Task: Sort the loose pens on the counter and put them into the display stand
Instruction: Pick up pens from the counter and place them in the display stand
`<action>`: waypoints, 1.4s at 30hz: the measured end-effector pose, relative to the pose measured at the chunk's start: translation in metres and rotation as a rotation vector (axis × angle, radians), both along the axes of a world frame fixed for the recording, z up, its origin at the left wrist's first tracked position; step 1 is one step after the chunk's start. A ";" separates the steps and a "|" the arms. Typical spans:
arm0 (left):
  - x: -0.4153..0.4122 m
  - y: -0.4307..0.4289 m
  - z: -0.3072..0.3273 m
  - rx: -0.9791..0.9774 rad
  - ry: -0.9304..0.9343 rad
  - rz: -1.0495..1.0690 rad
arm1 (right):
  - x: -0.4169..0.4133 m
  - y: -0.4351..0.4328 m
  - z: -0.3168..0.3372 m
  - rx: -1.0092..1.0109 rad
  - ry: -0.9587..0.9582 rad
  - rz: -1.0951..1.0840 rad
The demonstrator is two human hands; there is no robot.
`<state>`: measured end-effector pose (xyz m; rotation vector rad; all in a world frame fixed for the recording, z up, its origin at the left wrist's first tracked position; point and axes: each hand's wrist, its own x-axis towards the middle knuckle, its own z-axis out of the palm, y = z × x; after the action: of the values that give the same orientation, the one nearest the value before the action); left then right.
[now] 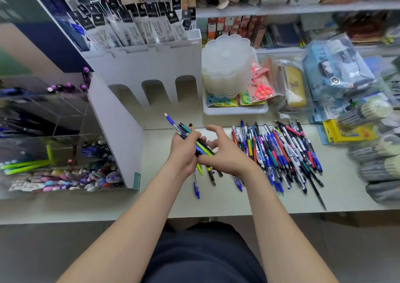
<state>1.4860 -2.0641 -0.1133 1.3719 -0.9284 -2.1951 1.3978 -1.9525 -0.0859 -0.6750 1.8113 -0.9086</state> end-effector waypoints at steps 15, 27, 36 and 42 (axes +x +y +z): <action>0.004 0.024 0.047 -0.480 -0.004 0.126 | 0.051 -0.013 -0.014 -0.233 -0.992 -0.849; 0.018 0.033 0.055 -0.418 0.028 0.079 | 0.066 -0.023 0.004 -0.306 -0.920 -0.749; 0.061 0.007 0.068 -0.435 -0.040 -0.637 | 0.050 -0.026 0.031 -0.524 -0.316 -0.653; 0.086 0.007 0.075 -0.211 -0.009 -0.780 | 0.052 -0.029 0.041 -0.427 -0.205 -0.497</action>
<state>1.5716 -2.0570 -0.0381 1.0114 -1.8787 -2.4912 1.4499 -1.9816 -0.0446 -0.3660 1.6356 -1.6648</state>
